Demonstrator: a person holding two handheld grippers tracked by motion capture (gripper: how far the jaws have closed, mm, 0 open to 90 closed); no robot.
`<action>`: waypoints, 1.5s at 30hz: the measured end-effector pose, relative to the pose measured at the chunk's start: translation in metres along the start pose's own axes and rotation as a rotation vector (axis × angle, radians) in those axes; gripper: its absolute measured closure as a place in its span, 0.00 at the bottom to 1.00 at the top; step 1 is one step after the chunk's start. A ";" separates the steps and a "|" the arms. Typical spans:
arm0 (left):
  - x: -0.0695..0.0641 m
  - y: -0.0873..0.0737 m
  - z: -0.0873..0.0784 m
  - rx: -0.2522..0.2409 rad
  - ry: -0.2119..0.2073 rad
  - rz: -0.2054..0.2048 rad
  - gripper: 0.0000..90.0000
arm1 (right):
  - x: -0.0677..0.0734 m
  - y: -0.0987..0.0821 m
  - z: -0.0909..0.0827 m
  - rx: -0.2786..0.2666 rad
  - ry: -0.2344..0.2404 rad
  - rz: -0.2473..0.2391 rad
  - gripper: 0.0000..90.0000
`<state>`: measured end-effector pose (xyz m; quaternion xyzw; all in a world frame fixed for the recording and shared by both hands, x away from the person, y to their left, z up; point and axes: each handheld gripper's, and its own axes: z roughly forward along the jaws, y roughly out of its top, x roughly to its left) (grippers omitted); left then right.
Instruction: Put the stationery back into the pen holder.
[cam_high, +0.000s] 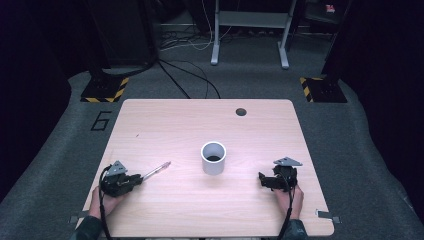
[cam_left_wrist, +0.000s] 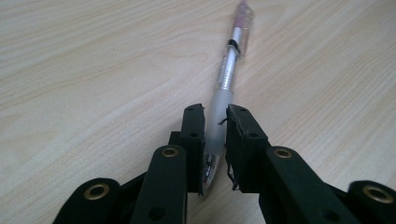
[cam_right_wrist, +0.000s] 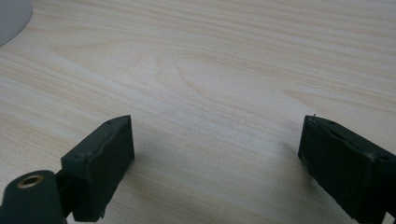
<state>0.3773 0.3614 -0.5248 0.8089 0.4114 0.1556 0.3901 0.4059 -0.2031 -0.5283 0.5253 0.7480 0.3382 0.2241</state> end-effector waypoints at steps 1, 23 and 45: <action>0.000 -0.001 0.000 -0.005 0.003 0.002 0.89 | 0.000 0.000 0.000 0.001 0.000 0.004 0.11; -0.003 0.008 -0.026 -0.117 0.041 -0.052 0.90 | -0.001 0.000 0.000 -0.005 0.004 -0.002 0.13; -0.020 0.046 -0.065 -0.163 -0.009 0.024 0.90 | 0.001 0.004 0.005 0.008 -0.007 -0.010 0.07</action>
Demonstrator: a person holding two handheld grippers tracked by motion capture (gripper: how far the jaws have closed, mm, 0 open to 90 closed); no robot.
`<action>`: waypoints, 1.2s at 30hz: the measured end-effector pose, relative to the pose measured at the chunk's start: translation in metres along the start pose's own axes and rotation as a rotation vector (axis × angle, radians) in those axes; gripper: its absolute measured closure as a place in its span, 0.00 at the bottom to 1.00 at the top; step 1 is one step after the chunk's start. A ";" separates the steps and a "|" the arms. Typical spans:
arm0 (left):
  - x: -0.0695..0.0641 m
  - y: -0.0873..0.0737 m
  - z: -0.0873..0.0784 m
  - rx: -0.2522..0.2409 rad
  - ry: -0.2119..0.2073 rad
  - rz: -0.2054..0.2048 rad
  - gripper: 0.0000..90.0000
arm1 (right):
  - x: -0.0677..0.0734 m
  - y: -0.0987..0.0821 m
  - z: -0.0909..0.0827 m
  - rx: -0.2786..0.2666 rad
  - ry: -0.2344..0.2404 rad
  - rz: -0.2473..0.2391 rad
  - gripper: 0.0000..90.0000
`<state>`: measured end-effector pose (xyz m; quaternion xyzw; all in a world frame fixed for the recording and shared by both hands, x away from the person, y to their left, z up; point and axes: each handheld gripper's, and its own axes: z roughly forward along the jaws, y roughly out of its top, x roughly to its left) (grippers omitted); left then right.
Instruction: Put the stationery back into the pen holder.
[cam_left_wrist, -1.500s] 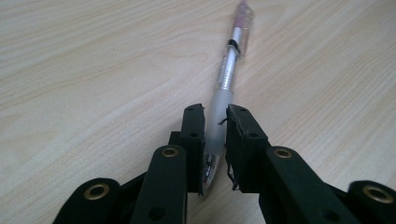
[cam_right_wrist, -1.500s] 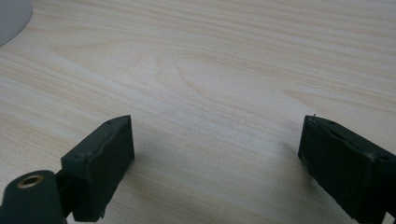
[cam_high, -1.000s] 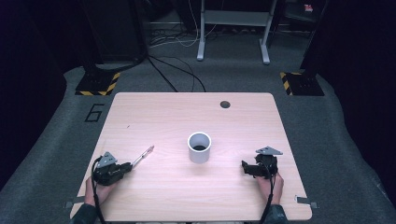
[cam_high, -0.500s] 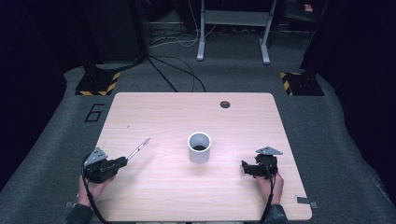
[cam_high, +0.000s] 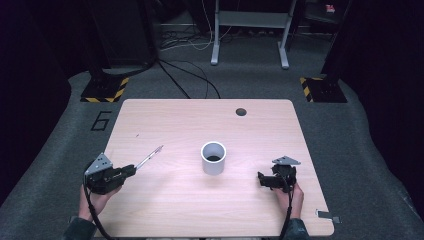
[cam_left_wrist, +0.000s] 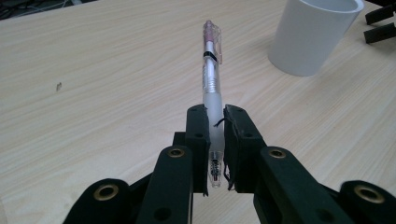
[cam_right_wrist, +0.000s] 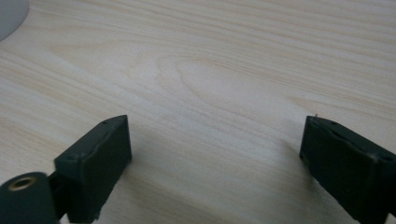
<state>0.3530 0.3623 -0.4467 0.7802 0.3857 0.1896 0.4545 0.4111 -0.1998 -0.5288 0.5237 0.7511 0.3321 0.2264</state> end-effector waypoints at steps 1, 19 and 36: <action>-0.001 0.001 -0.001 -0.008 -0.002 -0.004 0.90 | 0.000 0.000 0.000 0.006 -0.001 0.000 0.07; -0.011 0.041 -0.007 0.022 -0.086 0.076 0.90 | 0.000 -0.001 -0.001 0.009 0.011 -0.015 0.05; -0.009 0.073 0.007 0.009 -0.135 0.087 0.90 | -0.001 -0.001 -0.001 0.009 0.013 -0.016 0.05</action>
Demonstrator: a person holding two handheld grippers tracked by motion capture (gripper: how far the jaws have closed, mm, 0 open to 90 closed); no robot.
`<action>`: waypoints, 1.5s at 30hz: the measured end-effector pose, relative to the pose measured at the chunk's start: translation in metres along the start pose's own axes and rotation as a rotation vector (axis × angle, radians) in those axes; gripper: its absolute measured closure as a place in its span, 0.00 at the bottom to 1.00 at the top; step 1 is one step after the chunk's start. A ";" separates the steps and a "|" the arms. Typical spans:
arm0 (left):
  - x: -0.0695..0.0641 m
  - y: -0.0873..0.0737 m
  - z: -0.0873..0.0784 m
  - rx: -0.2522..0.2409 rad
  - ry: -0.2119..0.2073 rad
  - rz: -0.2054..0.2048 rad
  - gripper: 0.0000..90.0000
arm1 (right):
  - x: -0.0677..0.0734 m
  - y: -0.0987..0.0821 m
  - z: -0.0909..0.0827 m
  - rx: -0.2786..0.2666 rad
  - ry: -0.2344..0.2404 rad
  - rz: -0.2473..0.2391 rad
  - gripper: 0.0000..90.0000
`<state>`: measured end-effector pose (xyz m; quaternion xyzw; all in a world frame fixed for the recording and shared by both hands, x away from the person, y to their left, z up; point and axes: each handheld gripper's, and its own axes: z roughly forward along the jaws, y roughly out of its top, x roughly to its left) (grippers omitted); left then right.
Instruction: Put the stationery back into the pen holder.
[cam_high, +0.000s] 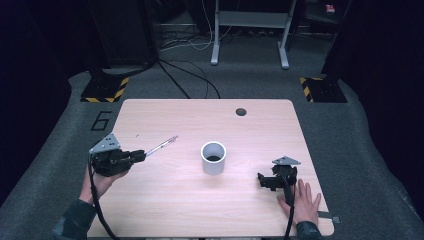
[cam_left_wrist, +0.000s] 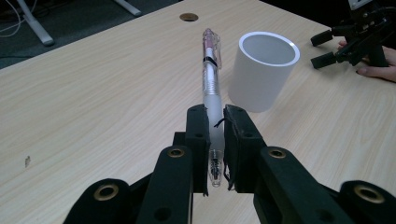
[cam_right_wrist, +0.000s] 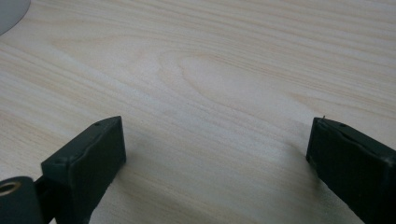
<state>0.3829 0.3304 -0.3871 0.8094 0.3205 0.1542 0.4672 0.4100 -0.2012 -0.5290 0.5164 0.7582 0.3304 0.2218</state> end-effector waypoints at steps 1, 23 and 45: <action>0.000 0.002 0.001 0.007 -0.008 -0.001 0.90 | 0.000 0.000 0.000 0.000 0.000 0.000 0.05; -0.006 0.043 0.027 0.078 -0.101 0.069 0.90 | 0.000 0.000 0.000 0.000 0.001 -0.001 0.05; -0.022 0.074 0.068 0.191 -0.184 0.134 0.90 | 0.000 0.000 0.000 0.000 0.002 -0.001 0.04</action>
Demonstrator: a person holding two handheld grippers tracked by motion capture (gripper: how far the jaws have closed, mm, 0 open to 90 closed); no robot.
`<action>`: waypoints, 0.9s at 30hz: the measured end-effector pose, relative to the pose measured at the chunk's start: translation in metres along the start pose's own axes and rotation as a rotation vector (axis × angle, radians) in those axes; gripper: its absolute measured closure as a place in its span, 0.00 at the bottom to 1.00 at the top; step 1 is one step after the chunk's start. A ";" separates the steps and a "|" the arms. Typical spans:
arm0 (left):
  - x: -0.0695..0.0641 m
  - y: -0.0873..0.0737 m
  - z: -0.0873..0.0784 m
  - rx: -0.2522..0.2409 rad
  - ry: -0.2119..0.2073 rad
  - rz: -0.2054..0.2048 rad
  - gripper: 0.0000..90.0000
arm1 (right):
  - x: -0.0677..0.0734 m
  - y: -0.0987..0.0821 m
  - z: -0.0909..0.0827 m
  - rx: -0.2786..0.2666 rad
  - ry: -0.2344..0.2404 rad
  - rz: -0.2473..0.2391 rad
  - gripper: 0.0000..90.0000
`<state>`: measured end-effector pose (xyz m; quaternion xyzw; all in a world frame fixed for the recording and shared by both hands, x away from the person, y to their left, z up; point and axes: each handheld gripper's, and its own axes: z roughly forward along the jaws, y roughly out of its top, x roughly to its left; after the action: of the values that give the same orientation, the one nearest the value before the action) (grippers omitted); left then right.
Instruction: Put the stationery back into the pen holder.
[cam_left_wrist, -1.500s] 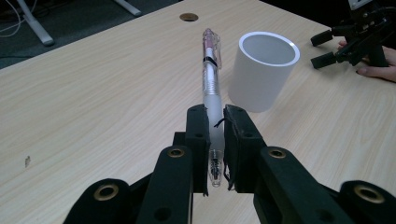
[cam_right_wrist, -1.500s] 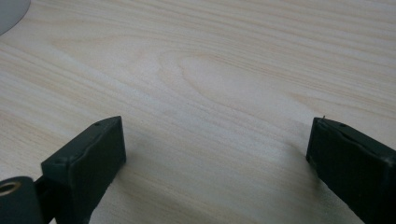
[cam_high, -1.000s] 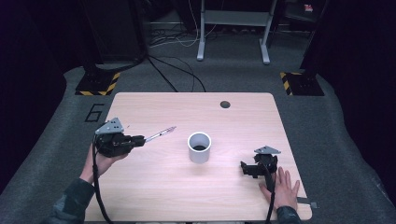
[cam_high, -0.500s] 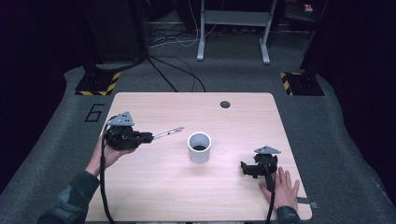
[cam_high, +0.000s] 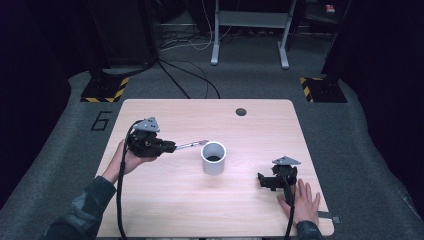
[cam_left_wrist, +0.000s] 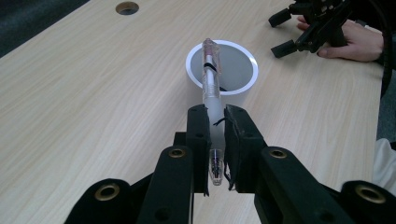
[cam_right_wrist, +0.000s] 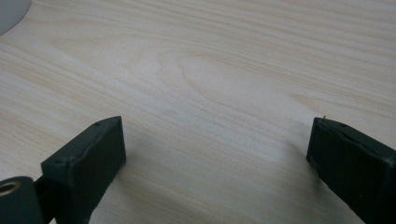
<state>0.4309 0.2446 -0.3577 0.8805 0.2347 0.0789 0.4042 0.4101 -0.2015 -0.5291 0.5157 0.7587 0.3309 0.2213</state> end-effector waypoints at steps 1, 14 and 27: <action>0.000 0.000 0.000 0.000 0.000 0.000 0.90 | 0.000 0.000 0.000 0.000 0.000 0.000 0.04; 0.003 0.010 0.022 0.073 -0.033 -0.006 0.90 | 0.000 0.000 0.000 0.000 0.000 0.000 0.04; 0.001 0.018 0.045 0.124 -0.044 -0.008 0.90 | 0.000 0.000 0.000 -0.003 0.000 0.001 0.04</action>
<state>0.4525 0.2046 -0.3742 0.9044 0.2336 0.0432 0.3544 0.4102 -0.2014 -0.5293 0.5155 0.7581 0.3321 0.2217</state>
